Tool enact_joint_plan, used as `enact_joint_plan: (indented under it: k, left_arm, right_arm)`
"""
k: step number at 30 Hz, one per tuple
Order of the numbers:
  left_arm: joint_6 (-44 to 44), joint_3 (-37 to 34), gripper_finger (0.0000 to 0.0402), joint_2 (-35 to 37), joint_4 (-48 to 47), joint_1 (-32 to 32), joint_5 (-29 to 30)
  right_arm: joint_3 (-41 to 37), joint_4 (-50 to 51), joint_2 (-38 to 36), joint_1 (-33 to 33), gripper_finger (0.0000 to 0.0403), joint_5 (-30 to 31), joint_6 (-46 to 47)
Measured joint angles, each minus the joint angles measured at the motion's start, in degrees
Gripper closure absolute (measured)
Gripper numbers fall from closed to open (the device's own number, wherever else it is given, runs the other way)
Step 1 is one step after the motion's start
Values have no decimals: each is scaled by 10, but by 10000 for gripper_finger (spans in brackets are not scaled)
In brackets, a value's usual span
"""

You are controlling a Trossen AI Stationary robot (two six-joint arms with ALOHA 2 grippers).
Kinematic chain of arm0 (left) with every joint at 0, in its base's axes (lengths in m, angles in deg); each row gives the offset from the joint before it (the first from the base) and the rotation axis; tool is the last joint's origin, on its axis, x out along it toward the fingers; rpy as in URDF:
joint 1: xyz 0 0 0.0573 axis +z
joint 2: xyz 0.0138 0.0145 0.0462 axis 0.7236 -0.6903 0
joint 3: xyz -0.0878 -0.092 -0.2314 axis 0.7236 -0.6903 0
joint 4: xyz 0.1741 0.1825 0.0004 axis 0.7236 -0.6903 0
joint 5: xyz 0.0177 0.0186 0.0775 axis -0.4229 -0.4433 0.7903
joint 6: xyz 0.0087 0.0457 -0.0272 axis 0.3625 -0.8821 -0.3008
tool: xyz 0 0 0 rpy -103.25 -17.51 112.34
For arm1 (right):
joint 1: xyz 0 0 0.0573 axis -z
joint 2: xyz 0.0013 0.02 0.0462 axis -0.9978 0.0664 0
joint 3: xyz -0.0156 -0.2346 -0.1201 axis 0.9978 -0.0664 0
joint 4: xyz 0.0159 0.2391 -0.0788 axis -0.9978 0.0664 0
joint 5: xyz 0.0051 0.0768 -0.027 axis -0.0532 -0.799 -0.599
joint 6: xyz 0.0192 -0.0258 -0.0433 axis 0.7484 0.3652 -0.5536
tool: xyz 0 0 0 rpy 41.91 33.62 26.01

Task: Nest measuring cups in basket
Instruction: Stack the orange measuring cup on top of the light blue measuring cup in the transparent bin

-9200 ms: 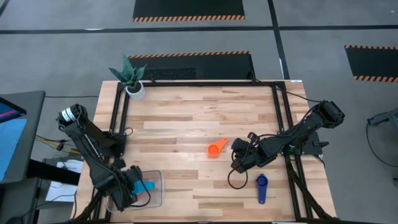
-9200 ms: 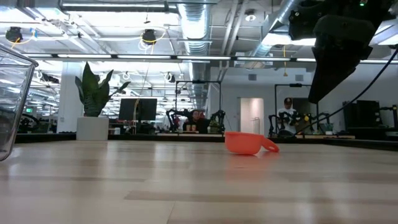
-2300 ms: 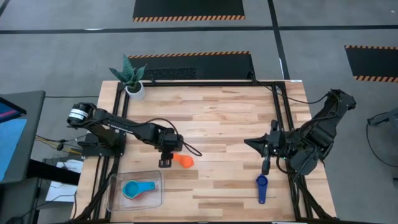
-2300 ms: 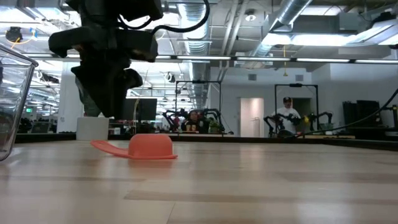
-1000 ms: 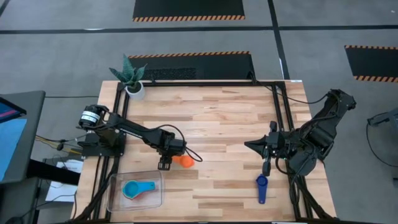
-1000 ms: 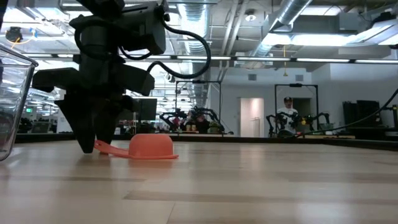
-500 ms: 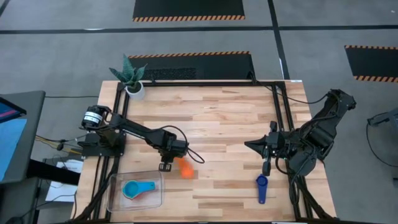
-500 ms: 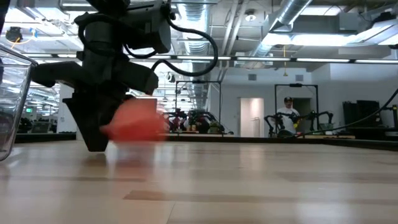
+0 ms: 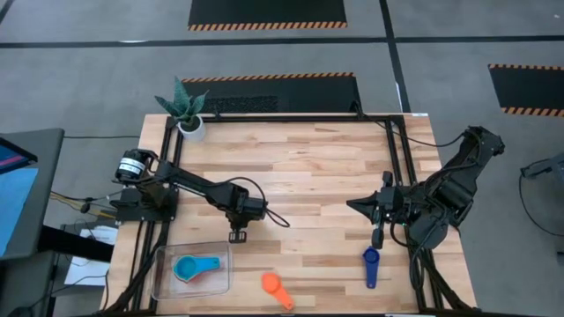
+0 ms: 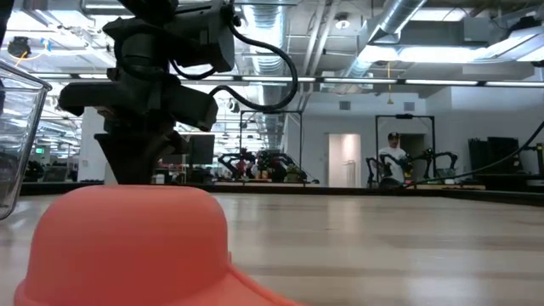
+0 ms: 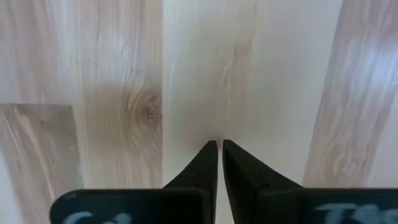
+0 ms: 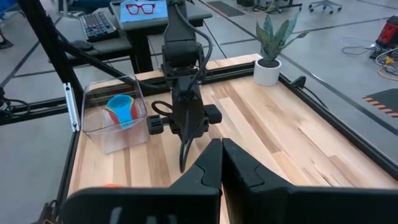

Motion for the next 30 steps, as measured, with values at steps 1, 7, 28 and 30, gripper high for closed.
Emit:
enact_joint_plan:
  k: [1,7,28,30]
  left_arm:
    - [5,0,391,0,5,0,0]
    - [33,12,391,0,16,4,2]
    - [162,430,391,6,-185,-190,167]
    - [176,437,391,5,-243,-210,200]
  right_arm:
    - [0,1,0,0,381,0,0]
    - [0,8,0,0,381,0,0]
    - [0,-14,49,106,393,-309,-57]
    - [0,-44,82,127,396,-365,-48]
